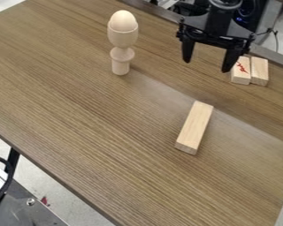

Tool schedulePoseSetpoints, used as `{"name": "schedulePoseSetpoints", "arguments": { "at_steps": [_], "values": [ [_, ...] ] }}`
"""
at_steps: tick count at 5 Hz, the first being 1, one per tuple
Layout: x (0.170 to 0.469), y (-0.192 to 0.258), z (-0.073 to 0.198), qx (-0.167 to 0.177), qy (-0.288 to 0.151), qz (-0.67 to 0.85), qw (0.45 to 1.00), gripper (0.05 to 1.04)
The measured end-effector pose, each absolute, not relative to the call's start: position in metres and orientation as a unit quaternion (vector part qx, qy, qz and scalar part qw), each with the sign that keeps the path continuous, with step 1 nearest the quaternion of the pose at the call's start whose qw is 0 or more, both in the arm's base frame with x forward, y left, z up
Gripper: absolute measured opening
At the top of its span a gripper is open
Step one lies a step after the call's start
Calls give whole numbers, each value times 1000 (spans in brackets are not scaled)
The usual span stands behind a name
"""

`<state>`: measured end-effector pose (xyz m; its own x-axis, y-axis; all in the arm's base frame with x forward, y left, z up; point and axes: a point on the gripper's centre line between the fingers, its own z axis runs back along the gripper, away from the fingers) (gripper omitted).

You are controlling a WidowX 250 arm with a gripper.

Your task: Put the rectangular block with the red marking on top of the rectangular block in the middle of the table

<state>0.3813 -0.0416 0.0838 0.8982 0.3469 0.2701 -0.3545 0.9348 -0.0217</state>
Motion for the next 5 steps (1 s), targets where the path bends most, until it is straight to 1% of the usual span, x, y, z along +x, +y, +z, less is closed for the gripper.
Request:
{"name": "schedulePoseSetpoints", "arguments": {
  "at_steps": [1,2,3,5],
  "values": [
    [394,-46,77,3,-136,195,971,999],
    [407,-55,68,-17,-128,199,971,1000],
    [416,-61,67,-29,-128,191,973,1000],
    [425,-72,53,-34,-118,177,977,999]
  ]
}}
